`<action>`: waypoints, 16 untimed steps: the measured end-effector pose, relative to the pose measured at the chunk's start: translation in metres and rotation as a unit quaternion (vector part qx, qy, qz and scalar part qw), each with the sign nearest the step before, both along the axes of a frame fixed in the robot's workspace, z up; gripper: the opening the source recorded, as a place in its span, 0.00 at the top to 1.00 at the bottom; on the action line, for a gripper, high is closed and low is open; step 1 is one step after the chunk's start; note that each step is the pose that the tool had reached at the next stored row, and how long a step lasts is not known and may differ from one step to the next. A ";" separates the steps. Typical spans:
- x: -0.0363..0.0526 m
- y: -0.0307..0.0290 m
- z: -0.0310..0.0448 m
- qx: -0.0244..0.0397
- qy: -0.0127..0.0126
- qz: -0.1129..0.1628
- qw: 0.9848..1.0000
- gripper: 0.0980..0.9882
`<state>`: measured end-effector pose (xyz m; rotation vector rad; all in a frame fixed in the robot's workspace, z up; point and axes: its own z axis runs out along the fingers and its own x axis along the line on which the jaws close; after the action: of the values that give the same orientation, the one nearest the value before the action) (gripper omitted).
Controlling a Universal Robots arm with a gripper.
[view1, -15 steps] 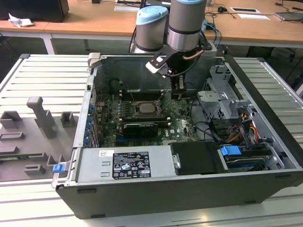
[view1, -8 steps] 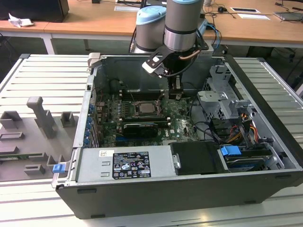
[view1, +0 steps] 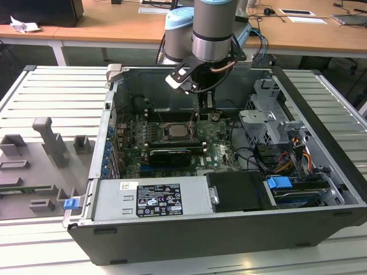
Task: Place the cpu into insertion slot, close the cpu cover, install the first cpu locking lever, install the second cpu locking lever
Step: 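Close the cpu cover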
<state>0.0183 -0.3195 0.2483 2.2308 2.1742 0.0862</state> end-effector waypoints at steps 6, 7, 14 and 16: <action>-0.0221 0.0000 -0.0030 0.000 0.000 0.000 1.000 0.99; -0.0241 0.0000 -0.0036 0.000 0.000 0.000 1.000 0.99; -0.0475 0.0000 -0.0179 0.000 0.000 0.003 1.000 0.99; -0.0514 0.0000 -0.0183 0.000 0.000 0.006 1.000 0.99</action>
<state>-0.0331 -0.3195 0.2301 2.2173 2.1887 0.0866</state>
